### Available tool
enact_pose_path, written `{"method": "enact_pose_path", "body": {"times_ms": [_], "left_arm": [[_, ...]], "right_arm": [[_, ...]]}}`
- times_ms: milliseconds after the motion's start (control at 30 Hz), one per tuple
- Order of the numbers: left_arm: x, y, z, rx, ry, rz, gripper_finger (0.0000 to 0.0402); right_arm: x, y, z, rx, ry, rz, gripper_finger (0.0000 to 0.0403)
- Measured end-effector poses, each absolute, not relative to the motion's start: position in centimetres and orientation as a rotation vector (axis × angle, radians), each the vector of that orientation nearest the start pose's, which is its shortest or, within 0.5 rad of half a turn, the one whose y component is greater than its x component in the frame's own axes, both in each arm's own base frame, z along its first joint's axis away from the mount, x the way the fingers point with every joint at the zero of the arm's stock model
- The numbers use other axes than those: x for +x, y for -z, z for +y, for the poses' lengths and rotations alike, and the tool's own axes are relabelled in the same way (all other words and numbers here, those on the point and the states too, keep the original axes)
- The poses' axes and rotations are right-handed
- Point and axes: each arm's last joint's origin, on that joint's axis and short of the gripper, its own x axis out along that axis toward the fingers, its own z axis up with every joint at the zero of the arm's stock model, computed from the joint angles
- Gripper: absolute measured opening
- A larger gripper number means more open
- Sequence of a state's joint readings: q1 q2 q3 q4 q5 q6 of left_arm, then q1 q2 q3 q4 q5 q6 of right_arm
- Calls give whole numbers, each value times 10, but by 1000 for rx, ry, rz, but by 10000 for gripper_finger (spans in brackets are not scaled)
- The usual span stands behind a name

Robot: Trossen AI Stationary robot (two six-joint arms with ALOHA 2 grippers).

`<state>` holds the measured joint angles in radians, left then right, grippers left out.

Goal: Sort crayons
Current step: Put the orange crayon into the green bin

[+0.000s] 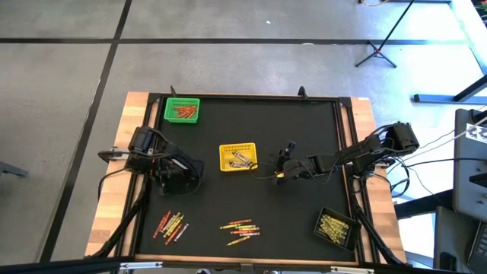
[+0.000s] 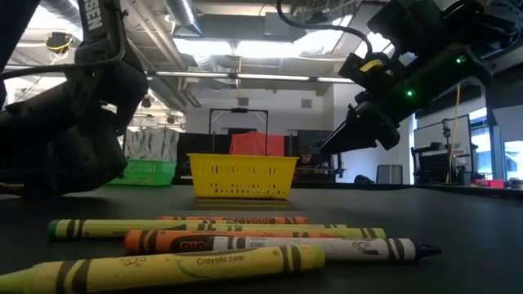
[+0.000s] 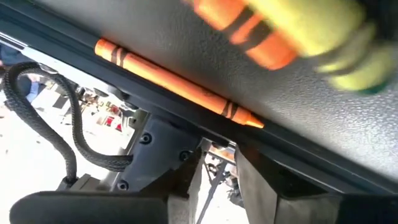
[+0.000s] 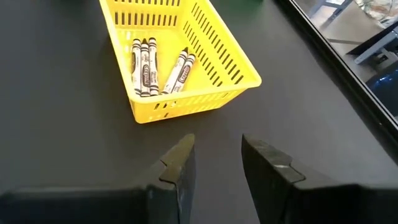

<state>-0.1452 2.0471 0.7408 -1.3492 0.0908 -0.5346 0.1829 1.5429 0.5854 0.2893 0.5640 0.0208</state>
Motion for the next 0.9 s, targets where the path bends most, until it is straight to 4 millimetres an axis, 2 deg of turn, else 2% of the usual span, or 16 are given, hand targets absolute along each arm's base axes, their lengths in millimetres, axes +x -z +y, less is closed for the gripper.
{"method": "enact_pose_path", "body": {"times_ms": [333, 533, 667, 900], "left_arm": [[185, -83, -29, -21, -581, 2565, 82], [193, -113, -30, -75, -540, 2417, 82], [192, -133, -25, -78, -568, 2312, 82], [191, -148, -11, -177, -602, 2203, 95]], "right_arm": [[273, -144, 35, -225, 370, 623, 127], [273, -144, 35, -219, 355, 623, 127], [274, -144, 35, -219, 355, 623, 127], [274, -144, 36, -214, 340, 625, 127]]}}
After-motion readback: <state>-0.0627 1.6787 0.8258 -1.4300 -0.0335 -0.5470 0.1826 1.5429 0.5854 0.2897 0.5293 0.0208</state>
